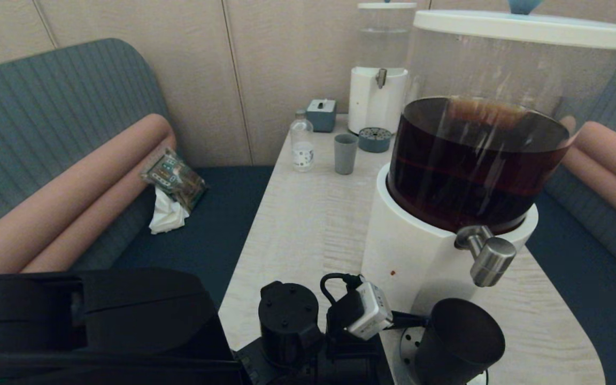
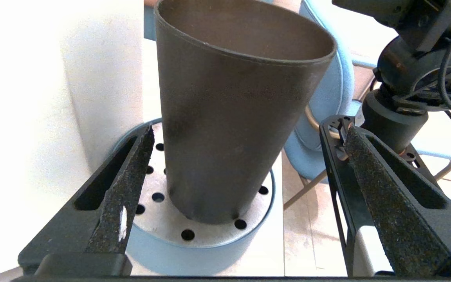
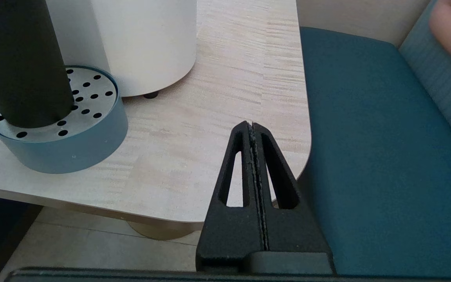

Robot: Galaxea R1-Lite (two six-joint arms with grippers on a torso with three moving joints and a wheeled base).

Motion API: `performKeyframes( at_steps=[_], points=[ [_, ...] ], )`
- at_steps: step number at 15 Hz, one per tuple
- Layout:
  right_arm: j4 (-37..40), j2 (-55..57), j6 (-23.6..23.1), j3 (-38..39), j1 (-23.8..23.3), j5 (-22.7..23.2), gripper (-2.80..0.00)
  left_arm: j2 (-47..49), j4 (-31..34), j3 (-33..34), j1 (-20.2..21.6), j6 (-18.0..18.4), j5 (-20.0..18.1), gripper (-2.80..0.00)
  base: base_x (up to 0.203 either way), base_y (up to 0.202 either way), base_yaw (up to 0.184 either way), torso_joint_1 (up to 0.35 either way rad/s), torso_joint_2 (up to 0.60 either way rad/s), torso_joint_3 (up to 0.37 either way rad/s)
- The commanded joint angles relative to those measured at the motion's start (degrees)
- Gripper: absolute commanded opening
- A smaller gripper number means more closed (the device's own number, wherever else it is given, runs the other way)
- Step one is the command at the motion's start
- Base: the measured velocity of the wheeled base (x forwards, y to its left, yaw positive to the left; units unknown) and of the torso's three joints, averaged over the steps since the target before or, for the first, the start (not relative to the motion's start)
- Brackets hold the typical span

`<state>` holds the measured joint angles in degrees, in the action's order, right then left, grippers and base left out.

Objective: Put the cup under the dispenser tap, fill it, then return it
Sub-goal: Place it under the water dispenser

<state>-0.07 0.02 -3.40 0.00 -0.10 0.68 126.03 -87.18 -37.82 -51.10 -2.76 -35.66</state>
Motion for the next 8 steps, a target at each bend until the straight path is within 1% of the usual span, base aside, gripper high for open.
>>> performKeyframes(
  at_steps=[1,8],
  points=[
    [-0.01,-0.2,-0.03,0.53,0.01,0.02,-2.8,-0.85,-0.48,0.69,0.13,-0.06,-0.2,0.0,0.0,0.0,0.0,0.0,0.0,0.0],
    [-0.01,-0.23,-0.03,0.53,0.01,0.02,-2.8,-2.37,-0.48,3.34,1.09,-0.01,-0.2,0.0,0.0,0.0,0.0,0.0,0.0,0.0]
  ],
)
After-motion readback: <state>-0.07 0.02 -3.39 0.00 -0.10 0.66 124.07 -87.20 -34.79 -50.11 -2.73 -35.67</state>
